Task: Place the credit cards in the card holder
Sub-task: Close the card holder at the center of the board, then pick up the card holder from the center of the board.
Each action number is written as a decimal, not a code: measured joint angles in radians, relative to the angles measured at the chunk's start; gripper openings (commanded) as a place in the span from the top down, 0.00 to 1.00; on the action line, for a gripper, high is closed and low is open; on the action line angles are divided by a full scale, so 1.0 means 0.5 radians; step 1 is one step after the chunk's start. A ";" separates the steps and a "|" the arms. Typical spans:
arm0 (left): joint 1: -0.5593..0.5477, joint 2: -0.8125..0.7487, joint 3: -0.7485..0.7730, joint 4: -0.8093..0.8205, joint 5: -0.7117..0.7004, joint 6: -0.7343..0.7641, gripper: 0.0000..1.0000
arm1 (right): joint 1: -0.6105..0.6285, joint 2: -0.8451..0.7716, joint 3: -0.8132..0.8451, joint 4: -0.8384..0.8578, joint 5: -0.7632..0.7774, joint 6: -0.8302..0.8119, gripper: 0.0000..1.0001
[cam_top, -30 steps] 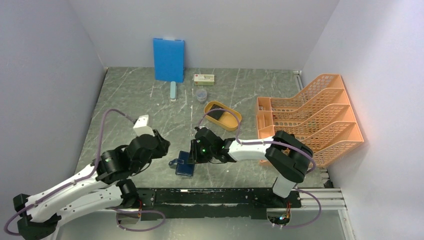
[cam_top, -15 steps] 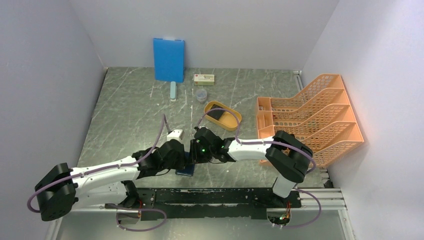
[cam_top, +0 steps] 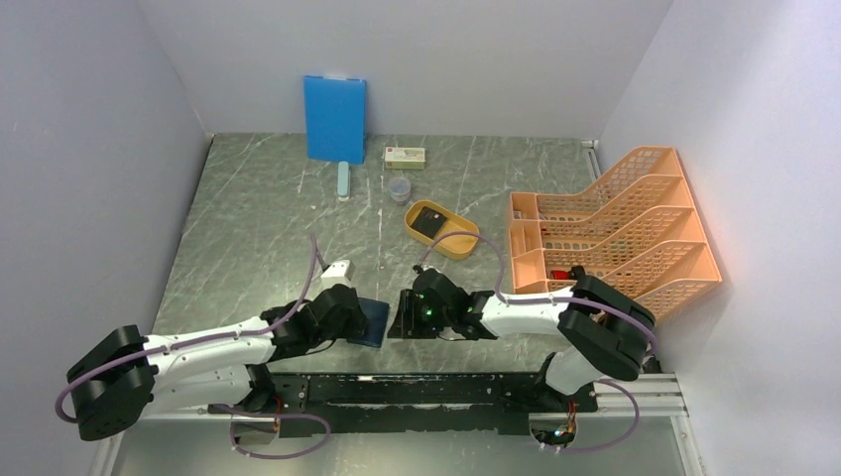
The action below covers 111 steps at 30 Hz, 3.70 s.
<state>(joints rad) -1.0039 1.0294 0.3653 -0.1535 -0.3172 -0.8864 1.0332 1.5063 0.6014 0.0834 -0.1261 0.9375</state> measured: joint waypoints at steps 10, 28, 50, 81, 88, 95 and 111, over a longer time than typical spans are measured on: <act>0.011 -0.081 0.011 -0.113 -0.056 -0.018 0.72 | 0.000 0.084 -0.066 0.291 -0.063 0.154 0.51; 0.014 -0.252 0.180 -0.525 -0.115 0.037 0.59 | 0.000 0.161 0.040 0.269 -0.063 0.140 0.49; 0.016 0.063 0.008 -0.079 -0.051 -0.233 0.83 | -0.153 -0.145 -0.136 0.223 0.015 0.138 0.50; 0.021 0.463 0.098 0.349 0.137 -0.543 0.84 | -0.113 -0.043 0.096 0.095 0.205 -0.117 0.74; 0.022 0.344 0.110 0.169 0.149 -0.473 0.82 | -0.114 0.164 0.161 0.157 0.110 -0.088 0.75; 0.022 -0.015 0.110 -0.137 0.159 -0.418 0.82 | -0.114 0.229 0.188 0.225 0.091 -0.054 0.75; 0.060 0.302 0.260 -0.092 0.102 -0.217 0.87 | -0.114 0.270 0.199 0.287 0.073 -0.028 0.75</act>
<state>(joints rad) -0.9737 1.1805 0.4953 -0.1997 -0.2661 -0.9951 0.9764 1.6413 0.7010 0.2268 -0.0895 0.9234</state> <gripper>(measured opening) 0.126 0.243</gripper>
